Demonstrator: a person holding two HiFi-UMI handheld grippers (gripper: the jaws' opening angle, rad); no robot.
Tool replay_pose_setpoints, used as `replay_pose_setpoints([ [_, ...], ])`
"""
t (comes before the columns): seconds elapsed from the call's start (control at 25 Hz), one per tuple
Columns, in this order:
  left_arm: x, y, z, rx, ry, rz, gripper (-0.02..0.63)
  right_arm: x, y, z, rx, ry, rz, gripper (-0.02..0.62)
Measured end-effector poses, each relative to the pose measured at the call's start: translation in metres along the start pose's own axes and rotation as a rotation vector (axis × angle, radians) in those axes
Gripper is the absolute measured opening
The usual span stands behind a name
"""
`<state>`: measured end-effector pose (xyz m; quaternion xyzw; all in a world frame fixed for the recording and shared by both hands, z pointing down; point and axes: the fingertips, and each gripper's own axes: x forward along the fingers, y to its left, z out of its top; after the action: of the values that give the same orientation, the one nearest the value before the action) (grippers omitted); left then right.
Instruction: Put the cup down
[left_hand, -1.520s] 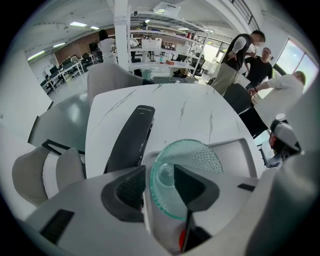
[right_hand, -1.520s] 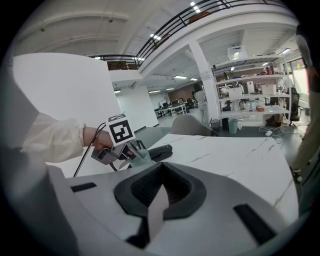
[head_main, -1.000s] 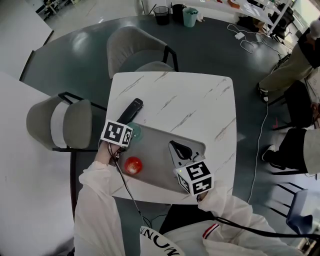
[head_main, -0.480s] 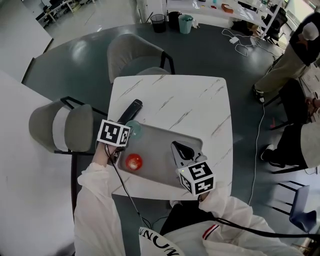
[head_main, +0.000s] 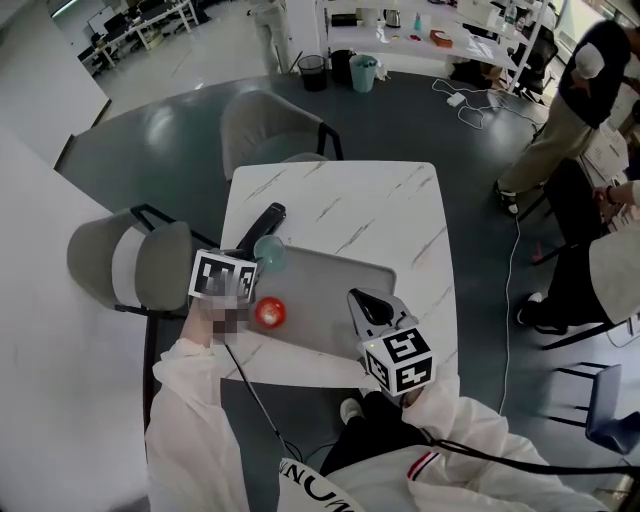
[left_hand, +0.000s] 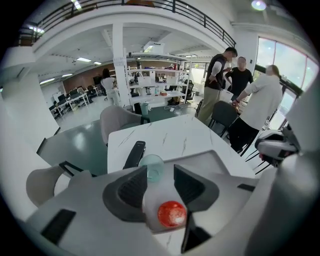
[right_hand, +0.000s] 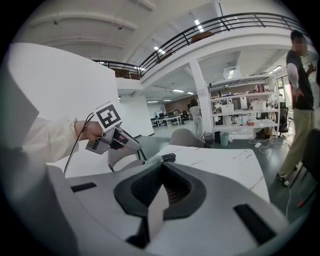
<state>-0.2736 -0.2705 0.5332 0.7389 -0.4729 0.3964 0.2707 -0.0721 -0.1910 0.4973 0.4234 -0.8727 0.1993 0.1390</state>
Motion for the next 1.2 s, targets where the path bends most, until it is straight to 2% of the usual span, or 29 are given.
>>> replay_pose_setpoints([
  [0.32, -0.061, -0.025, -0.012, 0.019, -0.075, 0.013, 0.161, -0.046, 0.021, 0.011, -0.010, -0.053, -0.027, 0.002],
  [0.96, -0.177, -0.089, -0.027, 0.012, -0.371, 0.068, 0.160, -0.113, 0.066, 0.039, -0.031, -0.148, -0.025, 0.001],
  [1.2, -0.216, -0.118, -0.037, 0.030, -0.499, 0.131, 0.158, -0.137, 0.076, 0.046, -0.023, -0.188, -0.020, 0.002],
])
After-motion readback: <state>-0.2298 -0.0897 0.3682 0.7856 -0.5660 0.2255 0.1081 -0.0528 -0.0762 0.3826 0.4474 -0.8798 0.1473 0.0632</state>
